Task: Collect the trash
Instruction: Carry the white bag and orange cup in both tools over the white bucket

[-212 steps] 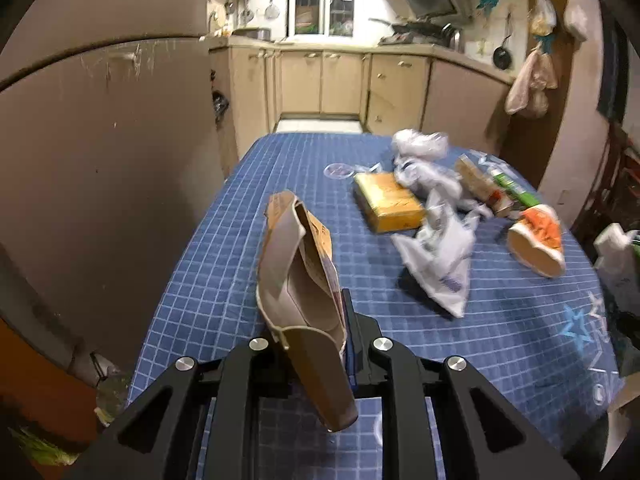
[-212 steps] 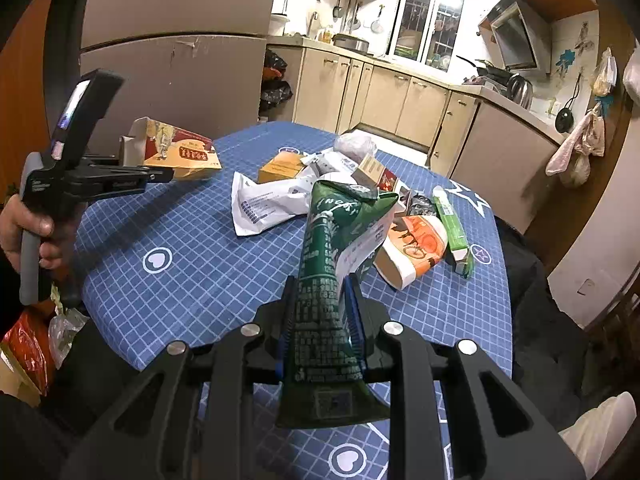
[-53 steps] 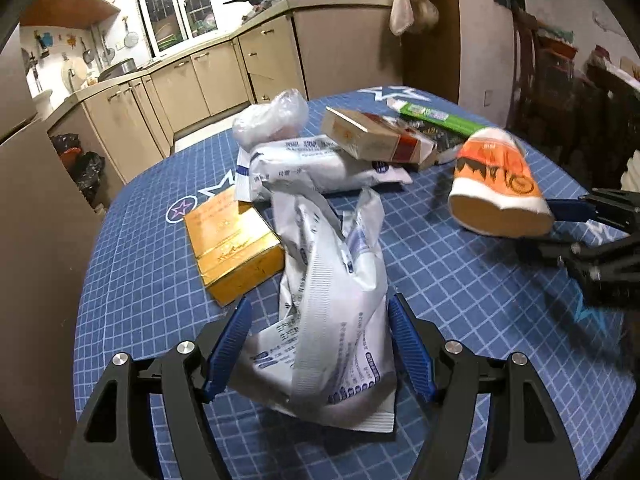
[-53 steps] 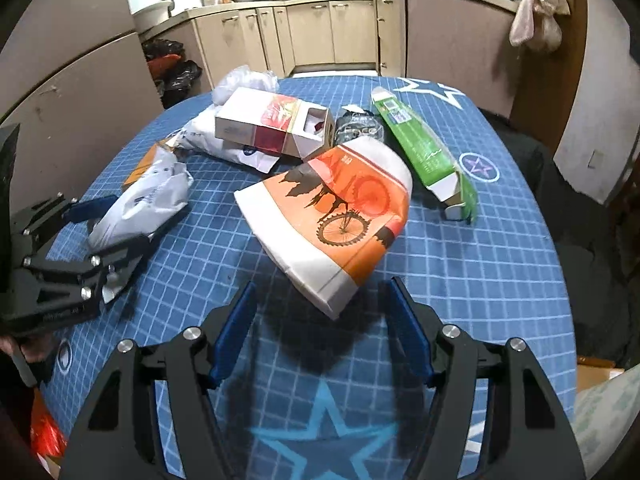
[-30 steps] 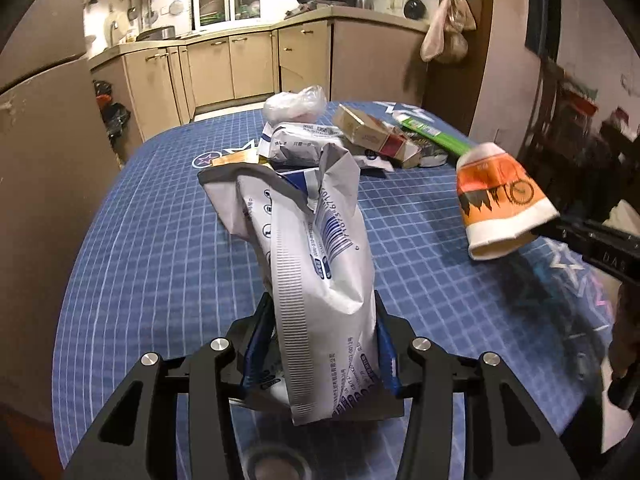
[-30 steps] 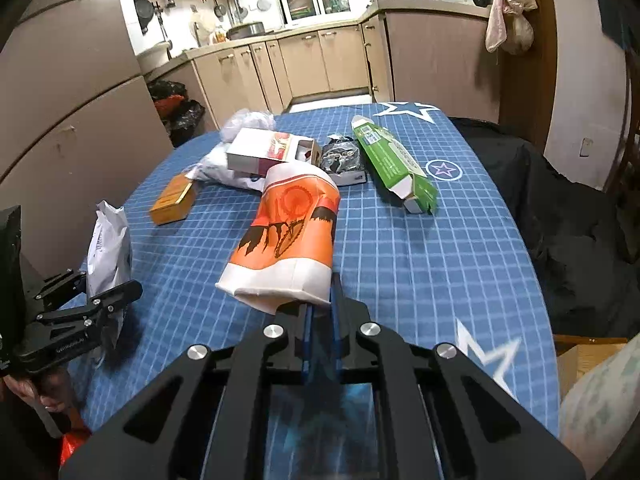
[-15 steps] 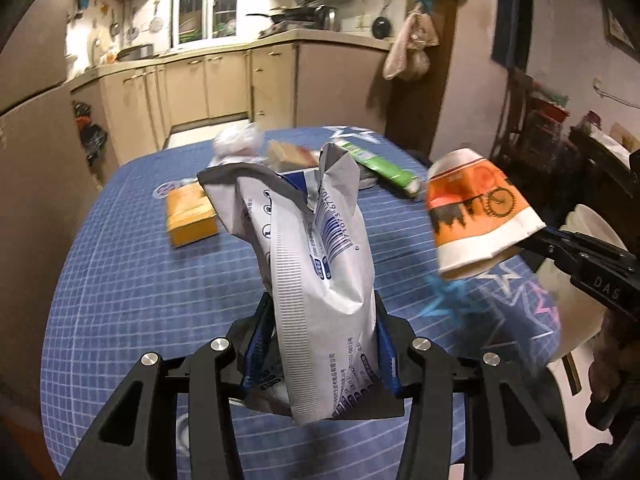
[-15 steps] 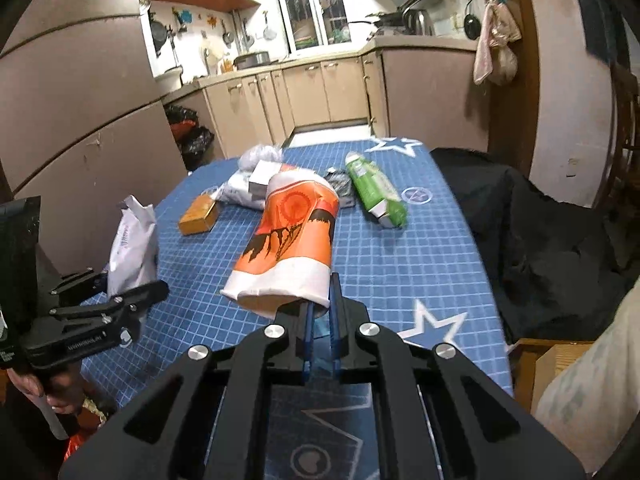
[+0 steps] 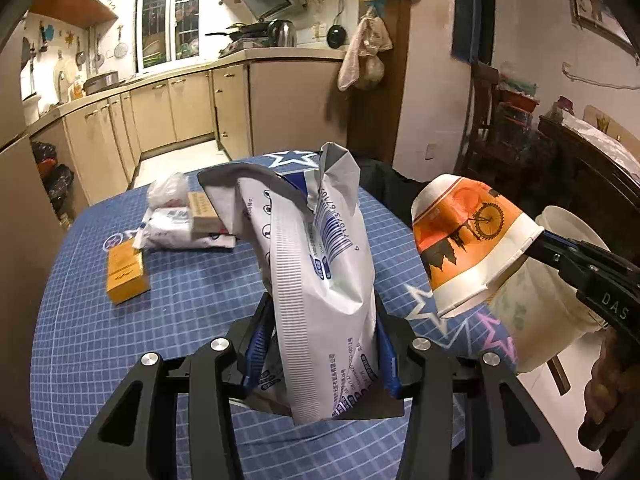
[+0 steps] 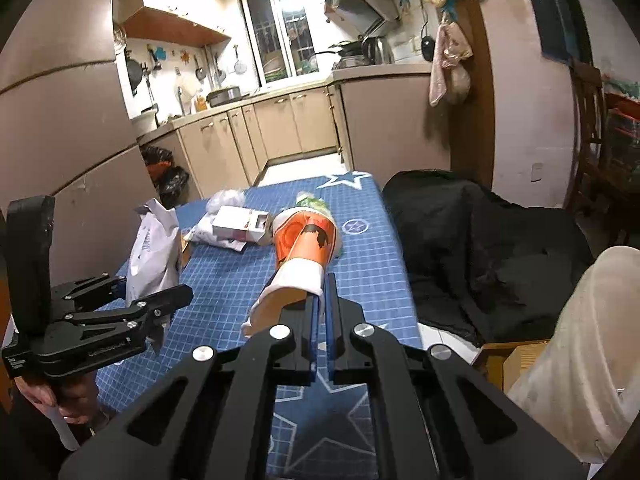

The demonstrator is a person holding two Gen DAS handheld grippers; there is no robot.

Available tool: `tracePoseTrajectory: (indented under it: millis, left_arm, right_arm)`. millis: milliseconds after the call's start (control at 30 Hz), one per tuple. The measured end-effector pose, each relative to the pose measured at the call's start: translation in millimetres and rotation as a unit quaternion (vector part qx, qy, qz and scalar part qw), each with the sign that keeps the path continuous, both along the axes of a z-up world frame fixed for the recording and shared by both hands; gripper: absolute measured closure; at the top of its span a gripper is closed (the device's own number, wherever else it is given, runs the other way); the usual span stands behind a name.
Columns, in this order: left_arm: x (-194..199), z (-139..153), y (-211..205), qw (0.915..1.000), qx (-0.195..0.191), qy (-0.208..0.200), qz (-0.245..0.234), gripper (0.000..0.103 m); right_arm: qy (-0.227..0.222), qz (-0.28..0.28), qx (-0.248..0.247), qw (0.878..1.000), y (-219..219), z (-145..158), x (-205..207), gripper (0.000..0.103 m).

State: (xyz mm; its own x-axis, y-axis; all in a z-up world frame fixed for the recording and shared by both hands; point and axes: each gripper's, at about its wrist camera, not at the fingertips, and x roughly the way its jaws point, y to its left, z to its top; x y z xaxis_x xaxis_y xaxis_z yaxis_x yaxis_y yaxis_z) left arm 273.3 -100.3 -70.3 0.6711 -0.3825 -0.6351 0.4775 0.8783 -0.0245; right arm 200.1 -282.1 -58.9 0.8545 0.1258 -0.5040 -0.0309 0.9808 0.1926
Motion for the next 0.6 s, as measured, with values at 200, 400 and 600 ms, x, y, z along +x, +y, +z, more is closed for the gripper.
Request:
tracePoseTrajectory:
  millis: [200,400,600]
  left_arm:
    - [-7,10,-22,0.9997,0.003,-0.009,-0.023,0.055]
    - [-12,22,-55,0.9984,0.006,-0.021,-0.052,0.055]
    - [-19,29,-99,0.9958,0.010,-0.029,-0.086,0.055]
  right_arm:
    - [-0.019,-0.025,0.002,1.000,-19,11,-18,0.102]
    - [-0.034,-0.062,0.004,0.997,-47,21,-36,0.102]
    - [-0.044,-0.098,0.008,0.994,-77,26,-51,0.102]
